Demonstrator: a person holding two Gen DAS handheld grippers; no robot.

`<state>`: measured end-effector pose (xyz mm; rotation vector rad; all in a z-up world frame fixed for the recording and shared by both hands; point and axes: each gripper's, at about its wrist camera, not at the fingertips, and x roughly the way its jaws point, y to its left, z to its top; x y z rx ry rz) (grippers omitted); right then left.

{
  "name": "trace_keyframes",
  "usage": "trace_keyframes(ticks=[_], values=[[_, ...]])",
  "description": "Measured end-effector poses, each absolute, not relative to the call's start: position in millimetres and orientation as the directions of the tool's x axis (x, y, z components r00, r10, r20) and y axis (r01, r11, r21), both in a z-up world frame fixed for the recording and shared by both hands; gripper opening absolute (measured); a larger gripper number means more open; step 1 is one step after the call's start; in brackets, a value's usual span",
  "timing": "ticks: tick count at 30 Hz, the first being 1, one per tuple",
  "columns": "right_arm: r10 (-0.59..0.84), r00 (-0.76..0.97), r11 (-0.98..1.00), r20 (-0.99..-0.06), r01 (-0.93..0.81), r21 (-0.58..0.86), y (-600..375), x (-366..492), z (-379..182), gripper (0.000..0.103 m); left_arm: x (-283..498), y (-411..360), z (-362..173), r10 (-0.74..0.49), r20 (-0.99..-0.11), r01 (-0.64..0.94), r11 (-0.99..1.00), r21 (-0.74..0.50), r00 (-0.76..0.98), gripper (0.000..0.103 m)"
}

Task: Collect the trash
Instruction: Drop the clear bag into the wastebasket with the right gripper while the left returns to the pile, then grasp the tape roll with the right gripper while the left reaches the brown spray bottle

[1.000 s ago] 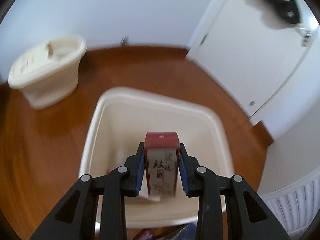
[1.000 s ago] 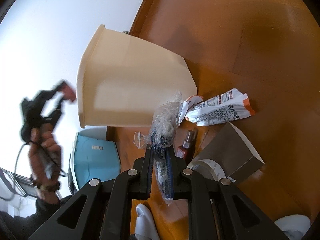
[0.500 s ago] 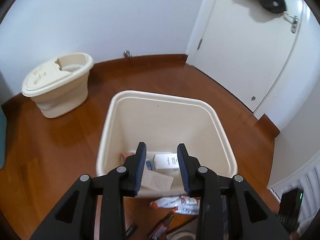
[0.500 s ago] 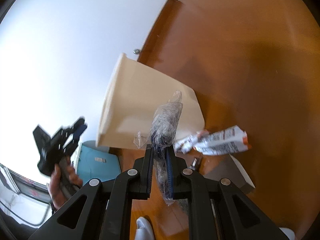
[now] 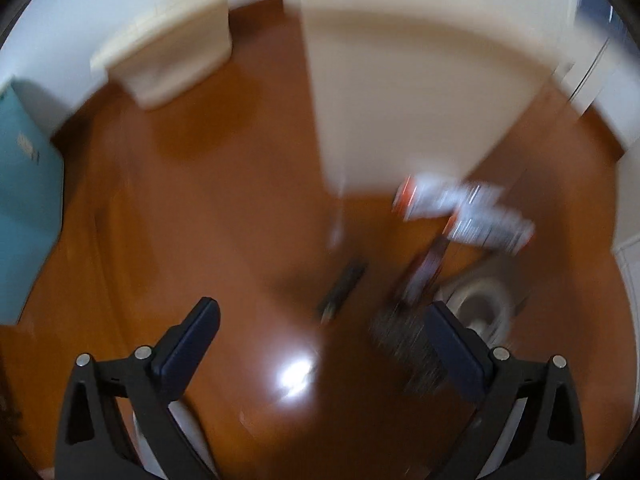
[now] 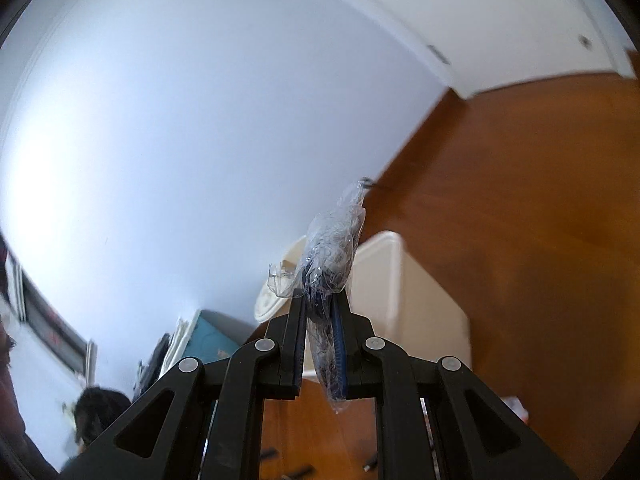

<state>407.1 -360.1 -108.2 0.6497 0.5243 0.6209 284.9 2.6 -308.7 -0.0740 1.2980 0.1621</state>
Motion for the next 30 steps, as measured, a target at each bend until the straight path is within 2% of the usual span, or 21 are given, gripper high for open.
trace_keyframes(ticks=[3, 8, 15, 21, 23, 25, 27, 30], values=[[0.696, 0.672, 0.641, -0.253, -0.423, 0.640, -327, 425, -93, 0.013, 273, 3, -324, 0.054, -0.980, -0.182, 0.983, 0.019, 0.190, 0.103], [0.716, 0.630, 0.667, -0.300, -0.490, 0.562, -265, 469, -91, 0.013, 268, 3, -333, 0.091, -0.983, -0.140, 0.988, 0.069, 0.158, 0.103], [0.667, 0.569, 0.742, -0.481, -0.445, 0.502, -198, 539, -140, 0.013, 258, 2, -343, 0.143, -0.981, -0.090, 0.987, 0.132, 0.134, 0.103], [0.630, 0.505, 0.776, -0.590, -0.442, 0.450, -166, 559, -178, 0.016, 257, 2, -357, 0.148, -0.982, -0.083, 0.987, 0.139, 0.118, 0.103], [0.600, 0.509, 0.798, -0.618, -0.438, 0.414, -161, 559, -183, 0.025, 256, 2, -356, 0.150, -0.981, -0.082, 0.987, 0.141, 0.119, 0.103], [0.578, 0.536, 0.813, -0.615, -0.435, 0.386, -162, 556, -181, 0.056, 256, 0, -356, 0.154, -0.981, -0.077, 0.986, 0.145, 0.122, 0.103], [0.589, 0.578, 0.808, -0.565, -0.448, 0.383, -170, 543, -169, 0.061, 257, -1, -358, 0.157, -0.980, -0.070, 0.986, 0.149, 0.126, 0.103], [0.629, 0.612, 0.777, -0.480, -0.503, 0.378, -186, 511, -146, 0.061, 257, 0, -360, 0.155, -0.980, -0.066, 0.987, 0.148, 0.123, 0.103]])
